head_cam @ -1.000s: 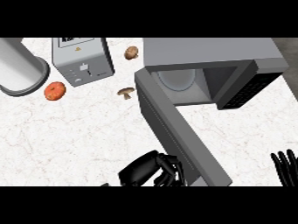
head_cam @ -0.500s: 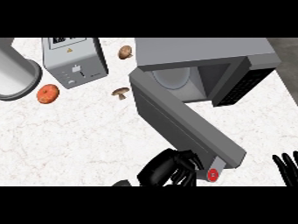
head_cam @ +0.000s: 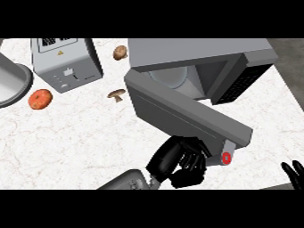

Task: Pick up the milk, place it into the microwave and close the microwave

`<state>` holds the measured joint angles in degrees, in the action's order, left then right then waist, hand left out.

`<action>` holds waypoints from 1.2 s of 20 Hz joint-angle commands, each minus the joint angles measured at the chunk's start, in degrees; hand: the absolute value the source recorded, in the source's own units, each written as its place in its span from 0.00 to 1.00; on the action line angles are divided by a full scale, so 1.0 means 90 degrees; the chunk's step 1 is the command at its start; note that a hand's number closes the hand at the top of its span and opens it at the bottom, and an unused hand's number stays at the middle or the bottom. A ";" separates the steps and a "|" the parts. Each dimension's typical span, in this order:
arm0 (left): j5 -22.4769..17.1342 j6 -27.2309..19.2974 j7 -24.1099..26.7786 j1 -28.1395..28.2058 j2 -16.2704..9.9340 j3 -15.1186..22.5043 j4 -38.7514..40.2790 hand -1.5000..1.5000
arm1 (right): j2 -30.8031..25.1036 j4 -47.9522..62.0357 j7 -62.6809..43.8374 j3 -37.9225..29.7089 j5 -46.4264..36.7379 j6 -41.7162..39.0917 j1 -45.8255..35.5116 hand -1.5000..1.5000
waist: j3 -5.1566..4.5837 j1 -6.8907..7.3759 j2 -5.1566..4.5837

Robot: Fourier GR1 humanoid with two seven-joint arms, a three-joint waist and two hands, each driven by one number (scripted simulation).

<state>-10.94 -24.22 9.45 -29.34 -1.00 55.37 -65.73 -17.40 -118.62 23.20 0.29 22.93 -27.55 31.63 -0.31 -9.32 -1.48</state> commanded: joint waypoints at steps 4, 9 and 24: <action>-0.0838 -0.0634 0.0137 -0.1088 0.0107 -0.0318 0.0448 1.00 | -0.0022 -0.0606 -0.0513 0.0130 0.0276 0.0210 0.0113 0.00 | -0.0012 -0.0187 -0.0056; -0.1357 -0.0733 0.0292 -0.1631 0.0111 -0.0403 0.0900 1.00 | -0.0139 -0.0831 -0.0842 0.0033 0.0482 0.0360 0.0108 0.00 | -0.0009 -0.0206 -0.0094; -0.2995 -0.0530 0.0897 -0.2872 0.0111 -0.1142 0.2137 1.00 | -0.0334 -0.1213 -0.1289 -0.0185 0.0941 0.0582 -0.0131 0.00 | 0.0022 -0.0536 -0.0246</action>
<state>-34.69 -29.76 16.18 -51.17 0.01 47.43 -49.57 -20.43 -129.71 12.03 -1.04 30.73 -22.80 31.16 -0.22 -13.48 -3.41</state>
